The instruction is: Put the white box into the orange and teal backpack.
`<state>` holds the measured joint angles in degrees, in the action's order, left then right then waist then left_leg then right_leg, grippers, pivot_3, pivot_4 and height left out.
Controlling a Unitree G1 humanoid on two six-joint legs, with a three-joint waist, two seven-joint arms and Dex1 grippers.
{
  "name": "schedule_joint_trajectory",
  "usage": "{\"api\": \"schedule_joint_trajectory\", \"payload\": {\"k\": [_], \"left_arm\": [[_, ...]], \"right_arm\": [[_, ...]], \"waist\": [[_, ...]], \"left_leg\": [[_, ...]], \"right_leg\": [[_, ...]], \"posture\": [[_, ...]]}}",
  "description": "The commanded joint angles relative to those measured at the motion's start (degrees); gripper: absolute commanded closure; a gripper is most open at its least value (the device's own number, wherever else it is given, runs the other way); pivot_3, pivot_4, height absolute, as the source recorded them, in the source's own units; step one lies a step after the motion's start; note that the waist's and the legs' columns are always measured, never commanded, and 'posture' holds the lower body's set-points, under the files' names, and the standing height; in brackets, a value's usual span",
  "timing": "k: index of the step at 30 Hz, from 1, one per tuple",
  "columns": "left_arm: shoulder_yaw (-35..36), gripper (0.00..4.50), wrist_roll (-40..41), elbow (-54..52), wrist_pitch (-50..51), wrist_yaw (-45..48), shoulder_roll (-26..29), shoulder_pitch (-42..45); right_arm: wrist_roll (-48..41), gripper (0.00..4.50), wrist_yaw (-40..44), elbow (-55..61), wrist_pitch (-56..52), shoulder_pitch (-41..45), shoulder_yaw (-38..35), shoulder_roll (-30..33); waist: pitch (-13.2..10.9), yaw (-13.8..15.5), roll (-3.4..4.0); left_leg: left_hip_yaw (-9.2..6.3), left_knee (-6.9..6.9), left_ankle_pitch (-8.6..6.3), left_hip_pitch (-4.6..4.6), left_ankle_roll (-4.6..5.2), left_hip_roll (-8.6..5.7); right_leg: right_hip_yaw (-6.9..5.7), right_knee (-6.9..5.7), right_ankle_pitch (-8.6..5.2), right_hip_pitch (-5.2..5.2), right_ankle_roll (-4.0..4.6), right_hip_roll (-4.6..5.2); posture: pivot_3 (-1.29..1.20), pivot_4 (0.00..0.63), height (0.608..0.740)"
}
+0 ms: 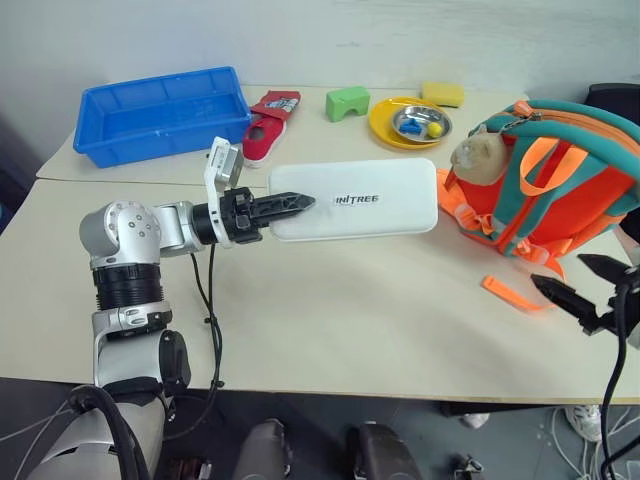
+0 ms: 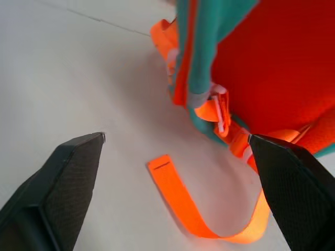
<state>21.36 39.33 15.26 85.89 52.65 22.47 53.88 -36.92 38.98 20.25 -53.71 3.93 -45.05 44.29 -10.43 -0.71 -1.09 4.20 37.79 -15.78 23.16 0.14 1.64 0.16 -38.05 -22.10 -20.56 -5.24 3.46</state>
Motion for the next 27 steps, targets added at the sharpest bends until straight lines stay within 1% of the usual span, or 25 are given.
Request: {"api": "schedule_joint_trajectory", "payload": {"k": [1,4,7,10,14,17,25,27], "left_arm": [[2.2,3.20,3.3,-2.6,-0.2,-2.1,-0.1,1.0],[2.7,3.20,4.5,-2.7,-0.5,-3.7,-0.1,1.4],[3.2,3.20,5.3,-2.5,-1.1,-5.0,0.1,1.9],[3.5,3.20,6.1,-2.2,-1.4,-6.1,0.2,2.4],[3.8,3.20,7.0,-2.7,-1.7,-7.4,0.5,2.3],[4.5,3.20,7.7,-3.1,-1.9,-8.5,1.0,2.2],[4.8,3.20,7.9,-0.9,-5.1,-10.5,2.8,2.0],[3.9,3.20,6.6,0.3,-8.7,-10.2,3.7,2.3]], "right_arm": [[-3.6,0.20,-3.7,-4.8,-1.7,6.5,0.9,-1.0],[-5.5,0.20,-6.3,-9.0,-2.2,15.1,5.5,-3.6],[-4.2,0.20,-8.1,-13.5,-0.6,21.2,10.3,-6.0],[-3.7,0.20,-9.1,-17.7,1.5,25.9,13.4,-8.5],[-2.9,0.20,-8.0,-19.5,5.3,29.2,17.3,-10.7],[-2.6,0.73,-8.0,-19.3,7.0,29.2,18.7,-11.3],[-7.3,3.46,-6.7,-13.1,6.5,24.8,18.3,-11.4],[-10.5,4.12,-6.1,-8.5,5.6,22.5,18.0,-11.6]], "waist": [[0.0,0.0,0.00],[0.0,-0.3,0.00],[0.0,-0.8,0.01],[0.0,-0.8,0.01],[0.0,-0.9,0.01],[0.0,-0.9,0.01],[0.0,-0.9,0.01],[0.0,-0.9,0.01]], "left_leg": [[0.00,-0.03,0.02,0.01,-0.03,0.00],[-0.01,-0.15,0.07,0.01,-0.11,0.03],[0.00,-0.16,0.08,0.03,-0.13,0.01],[0.00,-0.26,0.09,0.07,-0.14,0.00],[0.03,-0.30,0.09,0.09,-0.15,0.00],[0.03,-0.34,0.09,0.09,-0.15,0.01],[0.03,-0.37,0.10,0.09,-0.16,0.01],[0.03,-0.39,0.10,0.09,-0.17,0.02]], "right_leg": [[-0.02,-0.02,0.00,-0.03,0.00,0.00],[-0.01,0.01,0.00,-0.08,0.00,-0.04],[0.00,-0.01,0.00,-0.13,0.00,-0.03],[0.00,-0.01,0.00,-0.17,0.00,-0.03],[0.00,-0.07,0.00,-0.20,0.00,-0.03],[-0.01,-0.08,0.00,-0.21,0.00,-0.03],[-0.01,-0.08,0.00,-0.22,0.00,-0.03],[-0.01,-0.08,0.00,-0.23,0.00,-0.03]], "posture": [[0.00,0.150,0.740],[0.00,0.150,0.740],[0.00,0.150,0.740],[0.00,0.150,0.740],[0.00,0.150,0.740],[0.00,0.150,0.740],[0.00,0.150,0.740],[0.00,0.150,0.740]]}}
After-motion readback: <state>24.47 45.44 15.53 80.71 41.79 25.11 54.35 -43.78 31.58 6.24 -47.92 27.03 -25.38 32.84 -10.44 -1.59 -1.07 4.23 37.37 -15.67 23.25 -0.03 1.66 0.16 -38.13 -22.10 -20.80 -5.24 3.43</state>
